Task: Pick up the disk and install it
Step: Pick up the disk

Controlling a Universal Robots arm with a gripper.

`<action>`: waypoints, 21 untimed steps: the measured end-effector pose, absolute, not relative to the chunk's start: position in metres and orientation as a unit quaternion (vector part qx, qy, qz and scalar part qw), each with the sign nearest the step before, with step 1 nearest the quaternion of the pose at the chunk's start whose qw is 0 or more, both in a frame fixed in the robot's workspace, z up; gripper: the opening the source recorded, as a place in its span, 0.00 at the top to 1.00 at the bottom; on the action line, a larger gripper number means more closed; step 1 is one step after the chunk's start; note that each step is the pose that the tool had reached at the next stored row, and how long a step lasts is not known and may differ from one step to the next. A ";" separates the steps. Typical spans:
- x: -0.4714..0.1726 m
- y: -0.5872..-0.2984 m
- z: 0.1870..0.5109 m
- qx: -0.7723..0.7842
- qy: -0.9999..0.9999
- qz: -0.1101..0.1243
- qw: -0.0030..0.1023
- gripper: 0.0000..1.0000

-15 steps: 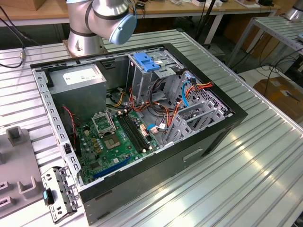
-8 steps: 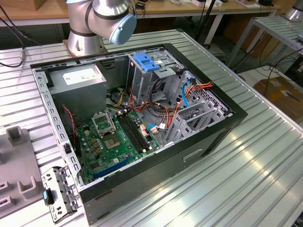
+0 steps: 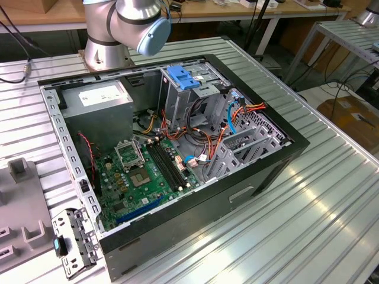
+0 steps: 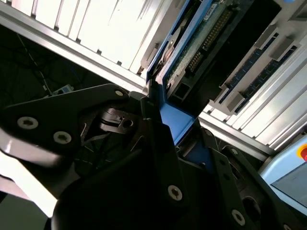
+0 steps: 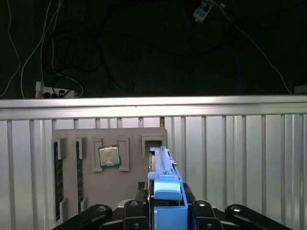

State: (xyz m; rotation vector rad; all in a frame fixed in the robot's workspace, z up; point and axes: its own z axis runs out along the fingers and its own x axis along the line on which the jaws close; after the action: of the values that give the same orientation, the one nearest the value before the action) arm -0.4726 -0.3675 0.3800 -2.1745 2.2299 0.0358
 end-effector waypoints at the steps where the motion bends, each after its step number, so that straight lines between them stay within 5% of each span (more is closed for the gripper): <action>1: -0.473 -0.367 0.381 -0.698 0.716 0.012 0.014 0.63; 21: -0.473 -0.367 0.403 -0.698 0.716 0.012 0.014 0.63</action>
State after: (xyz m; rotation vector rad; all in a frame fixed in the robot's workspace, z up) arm -0.4726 -0.3675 0.4032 -2.1741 2.2295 0.0366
